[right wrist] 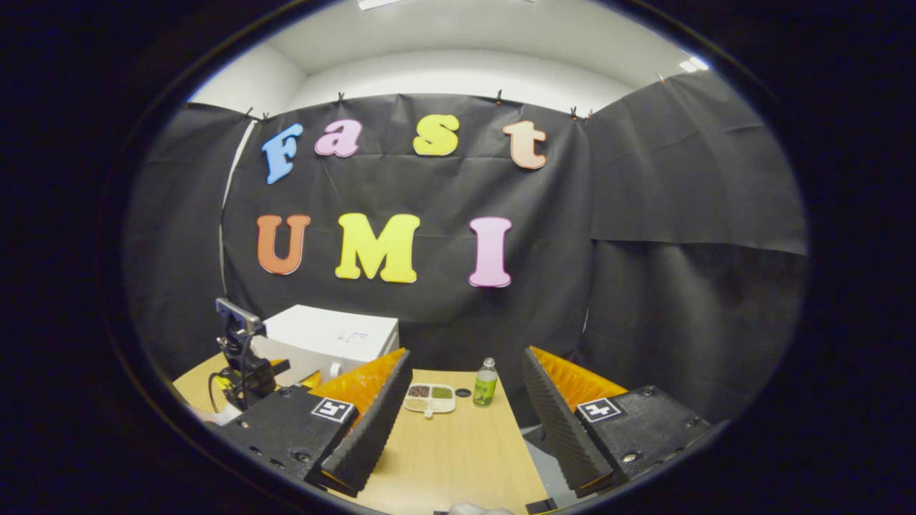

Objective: Open the microwave oven with the left hand, put the food in, and close the microwave oven.

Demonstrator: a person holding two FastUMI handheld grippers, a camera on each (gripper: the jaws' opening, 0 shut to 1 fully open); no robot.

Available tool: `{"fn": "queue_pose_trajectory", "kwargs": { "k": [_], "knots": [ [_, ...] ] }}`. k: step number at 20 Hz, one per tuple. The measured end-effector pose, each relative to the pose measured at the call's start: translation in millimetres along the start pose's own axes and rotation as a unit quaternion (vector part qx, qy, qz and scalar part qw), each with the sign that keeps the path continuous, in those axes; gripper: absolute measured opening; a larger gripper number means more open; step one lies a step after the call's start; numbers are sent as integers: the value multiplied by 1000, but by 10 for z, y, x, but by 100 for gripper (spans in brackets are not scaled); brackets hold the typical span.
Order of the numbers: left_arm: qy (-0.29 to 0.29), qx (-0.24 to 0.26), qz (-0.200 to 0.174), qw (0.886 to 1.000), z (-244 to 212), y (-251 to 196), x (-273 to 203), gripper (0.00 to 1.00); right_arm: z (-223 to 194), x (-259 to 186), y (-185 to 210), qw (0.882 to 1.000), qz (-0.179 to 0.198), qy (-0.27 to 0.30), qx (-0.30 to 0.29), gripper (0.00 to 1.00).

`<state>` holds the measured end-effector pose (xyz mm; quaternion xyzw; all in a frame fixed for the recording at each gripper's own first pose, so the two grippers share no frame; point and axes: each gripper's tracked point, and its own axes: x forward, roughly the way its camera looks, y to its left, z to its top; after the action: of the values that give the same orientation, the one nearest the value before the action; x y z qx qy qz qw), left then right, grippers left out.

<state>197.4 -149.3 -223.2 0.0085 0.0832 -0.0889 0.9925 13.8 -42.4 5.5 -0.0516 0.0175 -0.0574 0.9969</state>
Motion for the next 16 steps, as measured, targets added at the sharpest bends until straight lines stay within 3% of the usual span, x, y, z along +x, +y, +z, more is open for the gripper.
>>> {"fn": "queue_pose_trajectory", "kwargs": {
  "k": [3, 4, 5, 6, 9, 10, 11, 12, 13, 14, 16],
  "knots": [
    [21, 0, 1, 1000, -332, -88, 408, 96, -69, -5, -57, 1000, -12, 13, 4, 92],
    [27, -3, -1, 1000, -416, -110, 522, 95, -113, -8, -75, 1000, -16, 21, 2, 98],
    [29, -6, -3, 1000, -484, -125, 629, 95, -165, -9, -103, 999, -21, 26, -2, 92],
    [26, -10, -4, 1000, -532, -138, 722, 93, -201, -7, -123, 999, -24, 33, -7, 98],
    [17, -32, -16, 999, -580, -179, 880, 88, -299, -5, -185, 998, -31, 52, -16, 99],
    [13, -41, -19, 999, -574, -191, 874, 67, -312, -2, -214, 998, -34, 56, -19, 92],
    [9, -43, -15, 999, -564, -160, 895, 72, -319, 16, -244, 997, -36, 59, -20, 99],
    [11, -31, 3, 999, -578, -57, 900, 64, -334, 32, -261, 997, -37, 62, -19, 99],
    [17, -35, -15, 999, -604, -108, 855, 42, -340, 43, -253, 997, -35, 64, -16, 99],
    [12, -36, -10, 999, -599, -121, 900, 31, -362, 56, -229, 997, -30, 67, -14, 99],
    [15, -29, -5, 999, -598, -105, 880, 23, -363, 68, -223, 997, -25, 69, -20, 99]
  ]
}}
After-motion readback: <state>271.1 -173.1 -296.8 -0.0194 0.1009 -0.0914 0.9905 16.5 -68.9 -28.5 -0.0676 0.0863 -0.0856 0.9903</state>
